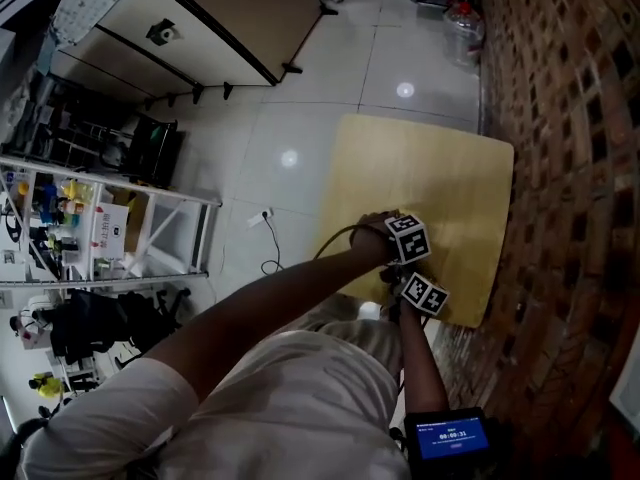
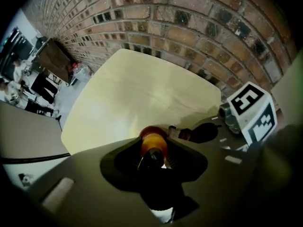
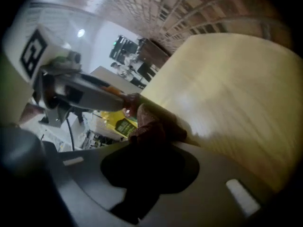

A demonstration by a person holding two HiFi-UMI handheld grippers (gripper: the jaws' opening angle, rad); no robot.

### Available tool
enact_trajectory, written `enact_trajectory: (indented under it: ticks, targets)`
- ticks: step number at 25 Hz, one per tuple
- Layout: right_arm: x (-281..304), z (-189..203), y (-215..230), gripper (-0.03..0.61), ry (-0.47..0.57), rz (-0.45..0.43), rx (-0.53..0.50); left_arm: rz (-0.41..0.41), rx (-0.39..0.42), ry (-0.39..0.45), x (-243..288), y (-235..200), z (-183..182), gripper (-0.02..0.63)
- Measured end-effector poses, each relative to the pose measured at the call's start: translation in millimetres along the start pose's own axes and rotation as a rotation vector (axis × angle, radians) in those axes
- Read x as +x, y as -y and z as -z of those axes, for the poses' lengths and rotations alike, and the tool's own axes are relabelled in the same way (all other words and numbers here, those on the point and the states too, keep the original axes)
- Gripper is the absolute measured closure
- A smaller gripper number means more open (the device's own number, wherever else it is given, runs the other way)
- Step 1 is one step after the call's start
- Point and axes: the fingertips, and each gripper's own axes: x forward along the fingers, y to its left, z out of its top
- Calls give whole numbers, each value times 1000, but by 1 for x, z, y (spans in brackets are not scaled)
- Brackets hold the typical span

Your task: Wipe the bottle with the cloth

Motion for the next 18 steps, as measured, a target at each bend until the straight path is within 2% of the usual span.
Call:
enact_trajectory:
  ticks: [4,7,10,14,16,18]
  targets:
    - [-9,-8,-42,500,19,-116,-269,6,-77,9,-3,2,-2,445]
    - [8,-26,-60,500,40,-161,-367,-2,-92,10,-4,-7,-6,445]
    - [27,-26,-55,502,16,-163,-356,-6,-102,0,-3,-11,-5,445]
    - [37,-15,-42,502,-26,-127,-271,2,-110,-1,-4,-5,-4,445]
    - [42,-16,-36,502,-43,-90,-211,2,-121,0,-5,-5,-4,445]
    - [50,-15,-24,502,-75,-36,-108,6,-136,0,-5,-7,-5,445]
